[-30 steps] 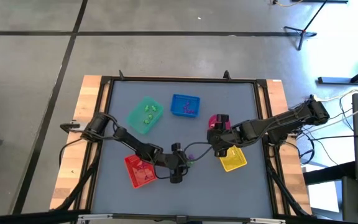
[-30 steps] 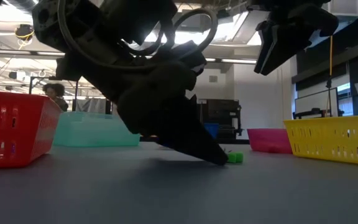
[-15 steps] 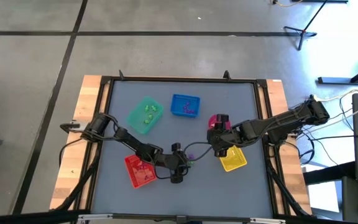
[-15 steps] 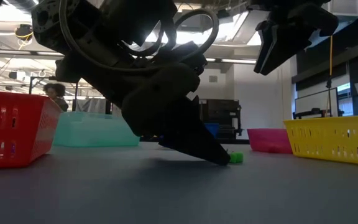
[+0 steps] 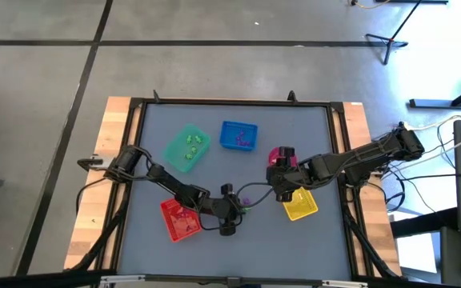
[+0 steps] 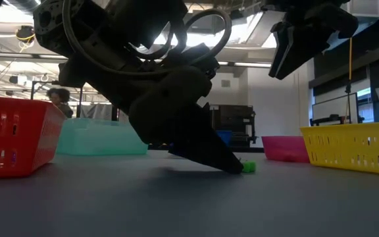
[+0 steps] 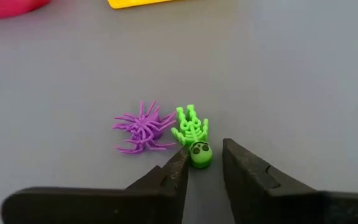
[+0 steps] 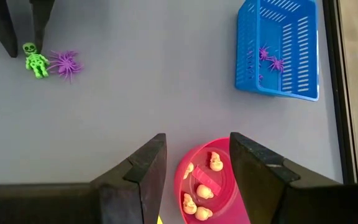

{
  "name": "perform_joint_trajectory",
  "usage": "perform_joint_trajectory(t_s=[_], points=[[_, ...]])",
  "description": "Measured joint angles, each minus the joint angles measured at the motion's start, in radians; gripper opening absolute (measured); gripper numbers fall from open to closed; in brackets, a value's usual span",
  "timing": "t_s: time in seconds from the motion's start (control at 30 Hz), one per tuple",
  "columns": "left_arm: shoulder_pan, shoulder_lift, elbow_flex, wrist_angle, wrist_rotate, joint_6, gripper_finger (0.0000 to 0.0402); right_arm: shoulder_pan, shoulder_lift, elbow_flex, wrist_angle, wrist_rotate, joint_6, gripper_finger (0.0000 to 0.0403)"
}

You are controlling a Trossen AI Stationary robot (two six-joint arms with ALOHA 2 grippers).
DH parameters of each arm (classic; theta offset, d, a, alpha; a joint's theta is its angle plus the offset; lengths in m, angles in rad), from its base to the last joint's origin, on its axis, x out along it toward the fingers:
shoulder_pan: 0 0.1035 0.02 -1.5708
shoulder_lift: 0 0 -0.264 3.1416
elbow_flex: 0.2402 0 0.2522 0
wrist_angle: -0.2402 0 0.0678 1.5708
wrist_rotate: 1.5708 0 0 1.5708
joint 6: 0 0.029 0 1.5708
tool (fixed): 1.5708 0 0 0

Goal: Sort Halloween decoration
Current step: Put the green skeleton toy into the green bin

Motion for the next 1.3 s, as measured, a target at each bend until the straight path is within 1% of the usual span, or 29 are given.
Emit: perform_joint_trajectory(t_s=[0.6,0.87,1.0,1.13,1.2,1.3], points=[[-0.003,0.0,0.0,-0.002,-0.004,0.001,0.0033,0.0,0.0,0.0,0.0,0.0,0.0,0.0175],[-0.015,-0.005,-0.001,-0.002,-0.008,0.001,0.0027,0.0,0.0,0.0,0.0,0.0,0.0,0.0175],[-0.018,-0.026,-0.002,-0.013,-0.002,0.001,0.0027,0.0,0.0,0.0,0.0,0.0,0.0,0.0175],[-0.018,-0.074,-0.003,-0.025,0.0,0.003,0.0027,0.0,0.0,0.0,0.0,0.0,0.0,0.0175],[-0.016,-0.104,-0.003,-0.045,0.0,0.003,0.0027,0.0,0.0,0.0,0.0,0.0,0.0,0.0175],[-0.015,-0.165,-0.002,-0.12,0.0,0.01,0.0027,0.0,0.0,0.0,0.001,0.0,0.0,0.0175]])
